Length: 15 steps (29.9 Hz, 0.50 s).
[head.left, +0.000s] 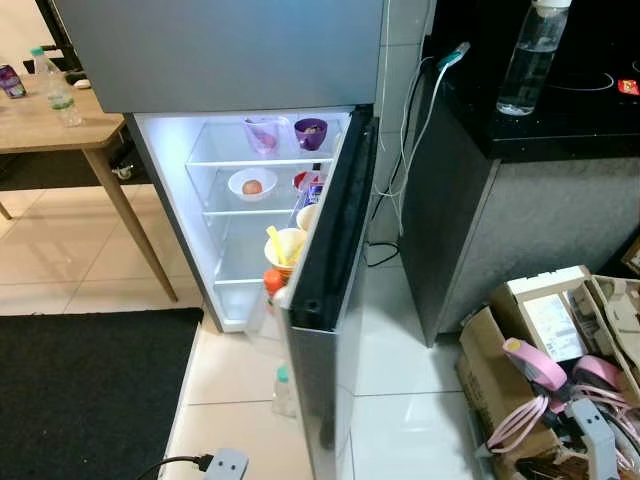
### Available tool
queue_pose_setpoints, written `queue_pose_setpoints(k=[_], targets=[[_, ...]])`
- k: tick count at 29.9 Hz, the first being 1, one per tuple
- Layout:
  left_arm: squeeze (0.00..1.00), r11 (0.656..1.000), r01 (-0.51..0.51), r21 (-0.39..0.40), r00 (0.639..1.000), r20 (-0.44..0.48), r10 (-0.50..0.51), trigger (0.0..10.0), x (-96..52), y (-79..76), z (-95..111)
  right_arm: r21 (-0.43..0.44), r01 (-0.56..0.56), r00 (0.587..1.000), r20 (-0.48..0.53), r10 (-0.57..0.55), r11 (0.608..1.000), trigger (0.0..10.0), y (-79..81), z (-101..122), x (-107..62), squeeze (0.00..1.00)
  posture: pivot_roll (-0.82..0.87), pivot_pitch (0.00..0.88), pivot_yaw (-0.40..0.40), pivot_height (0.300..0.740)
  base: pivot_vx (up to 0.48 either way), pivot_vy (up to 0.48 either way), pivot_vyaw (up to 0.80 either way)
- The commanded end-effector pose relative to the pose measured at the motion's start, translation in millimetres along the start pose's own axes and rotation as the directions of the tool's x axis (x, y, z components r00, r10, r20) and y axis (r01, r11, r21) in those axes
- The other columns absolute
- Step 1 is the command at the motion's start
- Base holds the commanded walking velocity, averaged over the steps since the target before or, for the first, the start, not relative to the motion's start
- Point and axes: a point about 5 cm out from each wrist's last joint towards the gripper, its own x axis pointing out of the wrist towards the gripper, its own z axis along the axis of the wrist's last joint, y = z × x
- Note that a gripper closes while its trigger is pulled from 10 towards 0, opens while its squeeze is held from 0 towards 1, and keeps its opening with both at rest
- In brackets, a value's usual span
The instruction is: Restocking fridge
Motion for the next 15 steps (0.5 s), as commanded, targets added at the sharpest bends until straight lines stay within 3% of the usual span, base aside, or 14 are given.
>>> queue_pose_setpoints(k=[1, 7, 11, 14, 15], targets=[[0.0, 1.0, 0.022, -0.013, 0.998, -0.051, -0.023, 10.0, 0.1, -8.3, -12.7, -0.007, 0.052, 0.997, 0.053, -0.052, 0.999, 10.0, 0.9, 9.0, 6.3, 0.0, -0.09, 0.0, 0.002, 0.74, 0.0, 0.0, 0.0], [0.0, 1.0, 0.018, -0.014, 0.999, -0.048, -0.019, 10.0, 1.1, -8.9, -9.5, -0.07, 0.08, 0.997, 0.01, -0.079, 0.994, 10.0, 29.7, 7.1, 36.2, 0.0, -0.08, 0.0, -0.007, 0.74, 0.0, 0.0, 0.0], [0.0, 1.0, 0.015, -0.027, 0.999, -0.041, -0.016, 10.0, 1.7, -10.2, -8.6, -0.081, 0.05, 0.993, -0.107, -0.059, 0.995, 10.0, 58.5, -15.1, 52.9, 0.0, -0.06, 0.0, -0.012, 0.74, 0.0, 0.0, 0.76], [0.0, 0.999, 0.015, -0.028, 0.999, -0.041, -0.016, 10.0, 1.8, -10.5, -8.6, -0.08, 0.054, 0.99, -0.123, -0.063, 0.995, 10.0, 61.8, -19.2, 54.1, 0.0, -0.06, 0.0, -0.012, 0.74, 0.0, 0.0, 0.76], [0.0, 0.999, 0.016, -0.029, 0.999, -0.04, -0.017, 10.0, 1.9, -11.0, -8.5, -0.072, 0.102, 0.981, -0.155, -0.112, 0.992, 10.0, 60.6, -27.3, 52.1, 0.0, -0.06, 0.0, -0.014, 0.74, 0.0, 0.0, 0.76]])
